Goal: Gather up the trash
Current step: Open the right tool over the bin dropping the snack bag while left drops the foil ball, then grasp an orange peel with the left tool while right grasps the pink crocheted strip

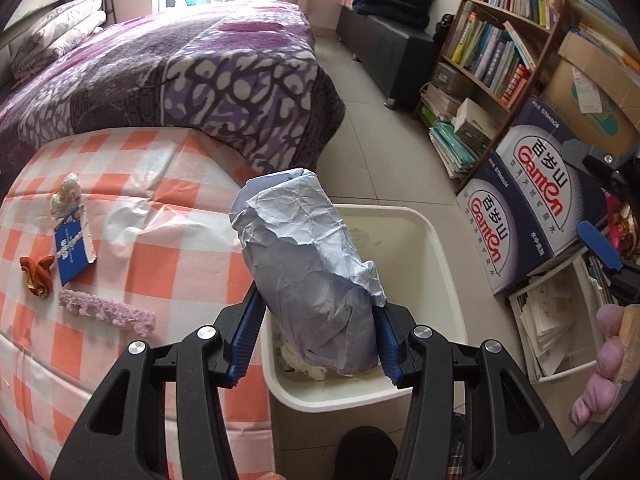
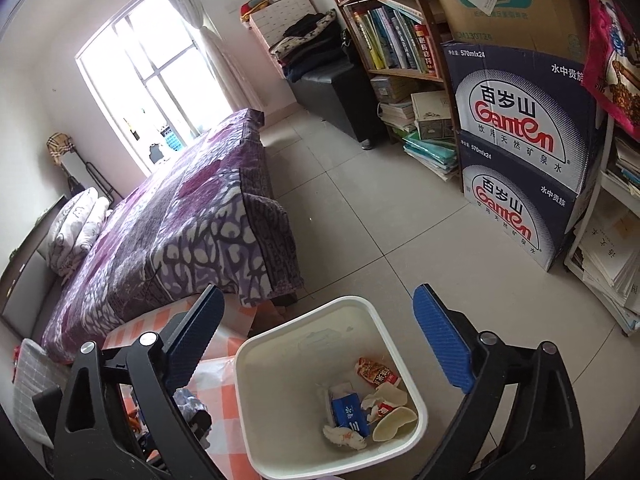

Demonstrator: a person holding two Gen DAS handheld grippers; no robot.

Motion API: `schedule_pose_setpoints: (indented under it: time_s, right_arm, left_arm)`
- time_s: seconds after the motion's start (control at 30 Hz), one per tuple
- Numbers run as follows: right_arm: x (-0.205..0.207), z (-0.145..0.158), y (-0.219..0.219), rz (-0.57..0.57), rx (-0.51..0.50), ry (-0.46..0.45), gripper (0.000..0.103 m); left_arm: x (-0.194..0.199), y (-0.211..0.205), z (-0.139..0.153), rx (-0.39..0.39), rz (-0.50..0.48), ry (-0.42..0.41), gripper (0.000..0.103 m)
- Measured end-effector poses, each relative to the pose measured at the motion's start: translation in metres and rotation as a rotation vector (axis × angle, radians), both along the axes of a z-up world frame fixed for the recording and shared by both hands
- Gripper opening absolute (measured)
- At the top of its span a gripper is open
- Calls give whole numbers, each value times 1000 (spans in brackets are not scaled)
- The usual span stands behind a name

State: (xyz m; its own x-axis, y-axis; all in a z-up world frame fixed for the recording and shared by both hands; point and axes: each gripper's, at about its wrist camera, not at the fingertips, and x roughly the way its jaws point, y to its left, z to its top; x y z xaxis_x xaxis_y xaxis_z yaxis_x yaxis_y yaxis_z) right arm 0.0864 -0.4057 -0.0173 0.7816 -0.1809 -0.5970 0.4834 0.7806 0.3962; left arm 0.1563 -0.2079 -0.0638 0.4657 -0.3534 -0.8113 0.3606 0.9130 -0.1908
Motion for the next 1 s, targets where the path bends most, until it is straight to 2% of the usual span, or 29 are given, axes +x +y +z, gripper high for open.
schedule_pose_setpoints:
  time_s: [0.13,0.17,0.2,0.37,0.57,0.8,0.9,1.0]
  right_arm:
    - [-2,-1,-6,-26,11,4,95]
    - [-2,-2,-7,-32,17,3,95]
    - [-2,-2,-8,-37,21,3,95]
    - [1,-3,-5,-40,23,13,96]
    - [9,-5,4,-39,22,30,96]
    - [29,-12,22,-35,17,92,96]
    - [40,-18,34,-21,5,129,96]
    - [49,-25,46,-3,4,161,96]
  left_arm:
    - [-2,-10,-8,-64,-78,65,53]
    - [-2,-11,-9,-77,-87,71,56]
    - [-3,-12,-9,-83,-93,73,64]
    - [-3,-8,-6,-66,-84,62,70]
    - [6,8,2,4,-46,48,72]
    - [26,43,13,76,35,4,74]
    - [32,63,8,100,87,-5,76]
    - [42,84,-6,126,149,37,76]
